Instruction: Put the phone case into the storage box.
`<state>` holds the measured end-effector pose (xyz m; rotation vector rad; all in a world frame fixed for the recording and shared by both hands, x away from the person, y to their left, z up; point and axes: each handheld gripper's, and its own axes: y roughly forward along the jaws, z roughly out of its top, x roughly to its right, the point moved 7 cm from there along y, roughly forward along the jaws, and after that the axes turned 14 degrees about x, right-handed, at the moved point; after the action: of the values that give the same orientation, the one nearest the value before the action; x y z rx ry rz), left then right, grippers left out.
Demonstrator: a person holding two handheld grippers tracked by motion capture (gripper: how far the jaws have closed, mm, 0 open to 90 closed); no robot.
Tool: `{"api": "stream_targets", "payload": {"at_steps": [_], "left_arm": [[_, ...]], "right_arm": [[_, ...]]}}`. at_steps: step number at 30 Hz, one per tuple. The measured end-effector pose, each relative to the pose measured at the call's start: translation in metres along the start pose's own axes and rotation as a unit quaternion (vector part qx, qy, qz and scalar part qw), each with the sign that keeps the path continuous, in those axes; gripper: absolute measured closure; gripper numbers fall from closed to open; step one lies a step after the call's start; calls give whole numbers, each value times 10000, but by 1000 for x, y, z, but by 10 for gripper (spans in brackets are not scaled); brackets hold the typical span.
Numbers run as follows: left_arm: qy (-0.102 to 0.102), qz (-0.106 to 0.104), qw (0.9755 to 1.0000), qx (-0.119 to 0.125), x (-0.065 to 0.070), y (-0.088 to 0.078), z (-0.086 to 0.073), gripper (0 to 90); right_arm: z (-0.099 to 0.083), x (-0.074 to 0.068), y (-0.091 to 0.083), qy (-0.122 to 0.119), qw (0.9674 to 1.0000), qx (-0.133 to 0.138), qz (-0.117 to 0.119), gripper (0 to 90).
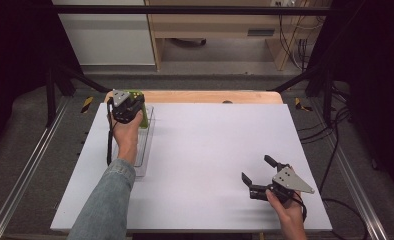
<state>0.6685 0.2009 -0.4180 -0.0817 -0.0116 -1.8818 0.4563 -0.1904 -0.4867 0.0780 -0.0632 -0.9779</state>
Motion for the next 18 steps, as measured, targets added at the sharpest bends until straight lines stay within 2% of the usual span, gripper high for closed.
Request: {"api": "stream_targets", "payload": {"at_steps": [7, 18], "left_arm": [[-7, 9, 10000, 2, -1, 0, -1, 875], [-75, 33, 10000, 18, -4, 2, -3, 876]], "right_arm": [[2, -5, 1, -171, 9998, 102, 43, 25], [4, -9, -3, -189, 9998, 95, 52, 25]]}}
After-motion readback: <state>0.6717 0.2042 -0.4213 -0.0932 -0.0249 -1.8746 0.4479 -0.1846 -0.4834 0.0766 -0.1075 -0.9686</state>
